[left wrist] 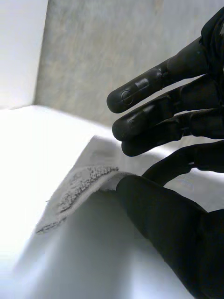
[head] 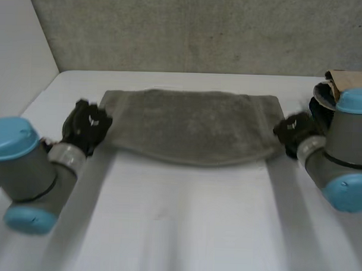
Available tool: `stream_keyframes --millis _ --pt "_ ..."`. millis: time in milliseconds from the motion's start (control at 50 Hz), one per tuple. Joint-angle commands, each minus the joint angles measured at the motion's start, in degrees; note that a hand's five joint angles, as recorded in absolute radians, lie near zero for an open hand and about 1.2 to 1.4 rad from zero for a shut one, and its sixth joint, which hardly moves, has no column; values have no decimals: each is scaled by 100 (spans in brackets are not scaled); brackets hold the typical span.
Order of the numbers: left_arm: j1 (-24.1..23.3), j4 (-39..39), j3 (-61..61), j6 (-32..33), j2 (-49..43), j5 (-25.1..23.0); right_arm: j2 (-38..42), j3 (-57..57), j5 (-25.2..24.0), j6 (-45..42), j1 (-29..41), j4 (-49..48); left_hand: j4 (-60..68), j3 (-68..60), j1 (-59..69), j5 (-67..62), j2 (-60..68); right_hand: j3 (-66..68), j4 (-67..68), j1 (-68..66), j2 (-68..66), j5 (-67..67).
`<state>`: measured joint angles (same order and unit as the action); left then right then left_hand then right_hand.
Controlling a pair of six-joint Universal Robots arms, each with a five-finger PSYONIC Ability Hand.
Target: Fold the laundry.
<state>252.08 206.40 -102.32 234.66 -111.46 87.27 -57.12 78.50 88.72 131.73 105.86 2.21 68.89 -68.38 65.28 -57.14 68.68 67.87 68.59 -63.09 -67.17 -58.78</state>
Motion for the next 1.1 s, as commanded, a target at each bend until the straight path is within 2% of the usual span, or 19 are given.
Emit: stream_keyframes --millis 20,120,220,320,380,420,500,560,720,920,940,960,980,1000,1020,1100 --pt "533 -2273 -1666 1230 1877 -43 -1790 1937 -30 -1259 -267 1711 1111 -1162 1472 -1286 1132 1213 1141 -1691 -1283 -1122" --pt "772 -3281 -1827 1213 2295 -218 -2505 2486 -65 -2133 -795 1670 1111 -1162 1472 -1286 1132 1213 1141 -1691 -1283 -1122" --pt "772 -3019 -1494 1187 2138 -509 -2488 2240 -83 -1713 -734 1152 1111 -1162 1472 -1286 1132 1213 1141 -1691 -1283 -1122" --pt "360 -1939 -791 994 1365 -553 -1419 1670 -57 -905 -585 239 1111 -1162 1472 -1286 1132 1213 1141 -1691 -1283 -1122" --pt "17 -1104 -176 678 698 -509 -1021 1379 -30 -701 -436 -79 1111 -1162 1472 -1286 1132 1213 1141 -1691 -1283 -1122" --pt "-141 -622 288 555 181 -500 -687 1037 119 -631 -277 -378 1111 -1162 1472 -1286 1132 1213 1141 -1691 -1283 -1122" --pt "-238 -154 1184 519 -707 -413 -55 465 593 -666 -180 -879 1111 -1162 1472 -1286 1132 1213 1141 -1691 -1283 -1122" --pt "-396 -109 1992 528 -1358 -211 332 71 804 -683 -180 -1203 1111 -1162 1472 -1286 1132 1213 1141 -1691 -1283 -1122" --pt "-590 -188 3944 563 -2774 474 1089 -801 840 -718 -180 -1767 1111 -1162 1472 -1286 1132 1213 1141 -1691 -1283 -1122" --pt "-678 -162 4817 563 -3391 563 1678 -1513 892 -868 -136 -2558 1111 -1162 1472 -1286 1132 1213 1141 -1691 -1283 -1122" --pt "-739 -162 4835 563 -3435 563 1739 -1565 893 -885 -119 -2585 -2351 2300 -1990 2175 -2329 -4126 -4199 3648 4057 4218" --pt "-774 -162 4827 563 -3444 572 1766 -1566 893 -877 -110 -2602 -5216 5165 -4855 5041 -5195 -5787 -5859 5309 5717 5878" --pt "-818 -153 4818 572 -3444 572 1783 -1566 884 -851 -84 -2602 -5889 5838 -5528 5714 -5868 -5787 -5859 5309 5717 5878" --pt "-853 -144 4818 563 -3444 572 1792 -1557 866 -833 -40 -2602 -5255 5205 -4894 5080 -5234 -5787 -5859 5309 5717 5878" --pt "-923 -144 4783 528 -3435 581 1740 -1522 875 -781 21 -2602 -5889 5838 -5528 5714 -5868 -5787 -5859 5309 5717 5878" --pt "-1012 -144 4573 510 -3339 590 1469 -1330 893 -413 49 -2515 -5889 5838 -5528 5714 -5868 -5787 -5859 5309 5717 5878"
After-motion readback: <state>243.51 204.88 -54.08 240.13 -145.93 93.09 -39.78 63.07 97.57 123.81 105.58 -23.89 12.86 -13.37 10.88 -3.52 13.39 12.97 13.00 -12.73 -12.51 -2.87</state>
